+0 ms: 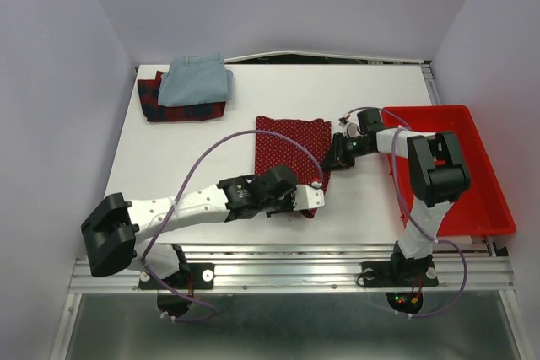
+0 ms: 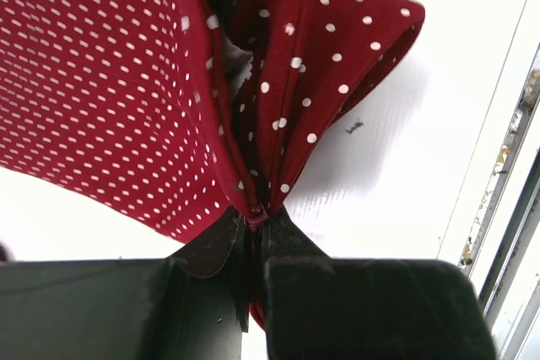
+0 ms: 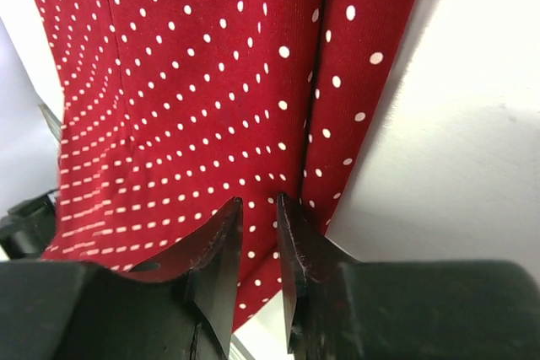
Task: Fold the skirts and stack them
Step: Fold the skirt
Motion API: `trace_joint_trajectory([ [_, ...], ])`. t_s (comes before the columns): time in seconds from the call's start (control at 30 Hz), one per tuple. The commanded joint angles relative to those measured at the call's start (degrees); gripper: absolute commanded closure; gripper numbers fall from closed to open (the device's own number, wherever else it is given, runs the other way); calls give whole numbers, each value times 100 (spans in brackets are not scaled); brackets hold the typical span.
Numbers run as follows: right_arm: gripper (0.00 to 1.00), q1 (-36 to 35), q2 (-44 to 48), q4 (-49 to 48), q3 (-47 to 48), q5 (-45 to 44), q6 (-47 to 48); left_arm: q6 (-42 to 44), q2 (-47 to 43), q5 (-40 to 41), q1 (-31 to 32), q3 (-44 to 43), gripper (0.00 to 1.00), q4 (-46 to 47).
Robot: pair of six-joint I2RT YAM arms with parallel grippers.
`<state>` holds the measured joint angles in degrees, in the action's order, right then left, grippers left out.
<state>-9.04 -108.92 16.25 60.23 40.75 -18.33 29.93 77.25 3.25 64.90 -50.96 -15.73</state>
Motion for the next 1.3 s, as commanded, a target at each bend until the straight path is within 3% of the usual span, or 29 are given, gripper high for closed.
trace_joint_trajectory([
  [0.0, 72, -116, -59, 282, -29, -428, 488, 127, -255, -140, 40, -450, 100, -343],
  [0.43, 81, -239, -68, 774, -134, -595, 1165, 162, -193, -289, 5, -863, 100, -642],
  [0.63, 82, -239, -111, 871, -292, -595, 1296, 346, 70, -526, -443, -1398, 100, -765],
  [0.97, 86, -239, -507, 1091, -99, -595, 1428, 1084, 1816, -1159, -1918, -3427, 100, -1187],
  [1.27, 86, -239, -656, 1424, 138, -446, 1657, 1602, 3750, -2169, -2693, -5114, 98, -1486],
])
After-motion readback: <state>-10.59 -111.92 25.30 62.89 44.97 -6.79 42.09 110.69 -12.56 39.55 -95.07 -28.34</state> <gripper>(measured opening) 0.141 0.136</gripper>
